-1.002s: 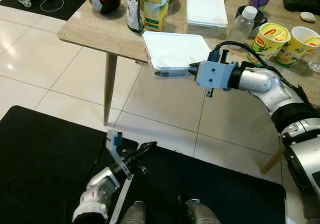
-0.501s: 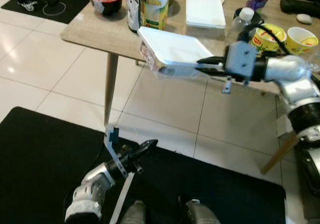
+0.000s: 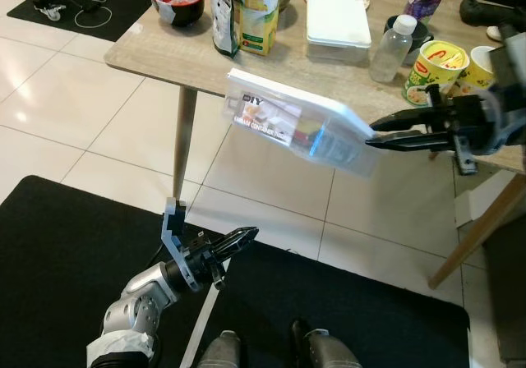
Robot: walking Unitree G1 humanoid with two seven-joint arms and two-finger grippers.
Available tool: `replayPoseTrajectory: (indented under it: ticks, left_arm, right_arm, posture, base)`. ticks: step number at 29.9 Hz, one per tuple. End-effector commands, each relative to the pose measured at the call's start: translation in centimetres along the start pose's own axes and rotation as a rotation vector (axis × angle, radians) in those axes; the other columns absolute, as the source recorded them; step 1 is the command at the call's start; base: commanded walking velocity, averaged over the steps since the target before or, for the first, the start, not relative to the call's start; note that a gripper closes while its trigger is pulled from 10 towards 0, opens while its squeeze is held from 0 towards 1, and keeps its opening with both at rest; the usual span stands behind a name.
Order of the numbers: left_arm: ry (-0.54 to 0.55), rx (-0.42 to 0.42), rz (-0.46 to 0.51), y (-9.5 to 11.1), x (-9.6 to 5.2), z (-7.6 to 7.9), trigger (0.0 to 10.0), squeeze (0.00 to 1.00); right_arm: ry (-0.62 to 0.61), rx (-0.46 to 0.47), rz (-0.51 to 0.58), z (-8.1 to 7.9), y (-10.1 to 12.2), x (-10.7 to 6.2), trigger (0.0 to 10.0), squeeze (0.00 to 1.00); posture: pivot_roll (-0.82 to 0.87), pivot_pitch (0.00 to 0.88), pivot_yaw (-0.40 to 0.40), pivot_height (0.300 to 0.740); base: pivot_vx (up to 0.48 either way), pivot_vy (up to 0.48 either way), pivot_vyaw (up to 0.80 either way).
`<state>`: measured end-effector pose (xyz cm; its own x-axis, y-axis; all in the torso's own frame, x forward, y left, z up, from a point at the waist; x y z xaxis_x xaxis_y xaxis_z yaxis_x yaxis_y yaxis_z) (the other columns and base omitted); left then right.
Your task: Restocking fridge
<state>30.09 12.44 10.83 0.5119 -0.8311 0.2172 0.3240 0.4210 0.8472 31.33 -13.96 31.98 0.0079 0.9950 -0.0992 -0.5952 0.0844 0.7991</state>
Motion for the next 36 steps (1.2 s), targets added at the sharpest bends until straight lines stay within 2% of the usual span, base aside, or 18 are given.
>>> replayPoseTrajectory:
  ticks: [1, 2, 7, 10, 11, 15, 17, 19, 24, 27, 36]
  left_arm:
    - [0.032, 0.022, -0.021, -0.2, -0.5, -0.3, 10.0, 0.00]
    - [0.045, 0.039, -0.018, 0.2, -0.4, -0.5, 10.0, 1.00]
    - [0.030, 0.063, -0.021, 0.8, -0.4, -0.2, 10.0, 1.00]
    - [-0.010, 0.096, -0.035, 1.7, -0.5, 0.5, 10.0, 1.00]
    - [-0.035, 0.137, -0.042, 2.8, -0.7, 1.0, 10.0, 1.00]
    - [-0.078, 0.180, -0.026, 4.6, -0.7, 1.8, 10.0, 1.00]
    - [-0.078, 0.180, -0.026, 4.6, -0.7, 1.8, 10.0, 1.00]
    - [-0.111, 0.210, -0.035, 5.4, -0.7, 2.5, 10.0, 1.00]
    - [-0.176, 0.235, -0.068, 5.9, -0.7, 3.8, 10.0, 1.00]
    - [-0.211, 0.219, -0.070, 6.0, -0.8, 4.6, 10.0, 1.00]
    - [-0.276, 0.221, -0.128, 5.4, -1.1, 5.8, 10.0, 1.00]
  right_arm:
    - [0.019, 0.009, 0.034, -0.5, 0.8, -0.4, 0.0, 0.00]
    - [0.032, 0.036, 0.035, -1.0, 0.6, -0.4, 0.0, 0.00]
    - [0.059, 0.087, 0.041, -1.8, 0.4, -0.4, 0.0, 0.00]
    - [0.094, 0.138, 0.054, -2.7, 0.5, -0.1, 0.0, 0.00]
    - [0.126, 0.176, 0.061, -3.4, 0.6, 0.1, 0.0, 0.00]
    - [0.149, 0.212, 0.067, -4.1, 0.7, 0.1, 0.0, 0.00]
    - [0.149, 0.212, 0.067, -4.1, 0.7, 0.1, 0.0, 0.00]
    - [0.162, 0.235, 0.066, -4.6, 0.6, 0.0, 0.0, 0.00]
    - [0.183, 0.267, 0.064, -5.4, 0.4, 0.1, 0.0, 0.00]
    - [0.194, 0.286, 0.066, -5.7, 0.3, 0.2, 0.0, 0.00]
    - [0.230, 0.323, 0.069, -6.4, 0.0, 0.8, 0.0, 0.00]
  posture:
    - [0.05, 0.175, -0.089, 0.740]
    - [0.05, 0.176, -0.089, 0.740]
    - [0.05, 0.177, -0.089, 0.740]
    - [0.05, 0.179, -0.089, 0.740]
    - [0.05, 0.180, -0.090, 0.740]
    - [0.05, 0.180, -0.090, 0.740]
    - [0.05, 0.180, -0.090, 0.740]
    - [0.05, 0.183, -0.095, 0.740]
    - [0.05, 0.185, -0.094, 0.740]
    - [0.05, 0.185, -0.095, 0.740]
    - [0.05, 0.184, -0.101, 0.740]
  base:
    - [0.000, 0.000, 0.00]
    - [0.000, 0.000, 0.00]
    - [0.000, 0.000, 0.00]
    - [0.000, 0.000, 0.00]
    - [0.000, 0.000, 0.00]
    - [0.000, 0.000, 0.00]
    - [0.000, 0.000, 0.00]
    - [0.000, 0.000, 0.00]
    - [0.000, 0.000, 0.00]
    - [0.000, 0.000, 0.00]
    - [0.000, 0.000, 0.00]
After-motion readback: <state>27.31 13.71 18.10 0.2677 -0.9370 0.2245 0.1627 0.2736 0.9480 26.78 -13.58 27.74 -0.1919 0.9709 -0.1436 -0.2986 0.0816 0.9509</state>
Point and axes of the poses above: a point about 5 cm out from each wrist's last joint towards the gripper, its own x axis pointing out of the wrist towards the gripper, its own y axis along the axis of the wrist's last joint, z = x × y, the point moved 6 cm from there along x, pointing out of the wrist towards the gripper, and after that the axes turned 3 degrees about -x, right-handed, at the moved point
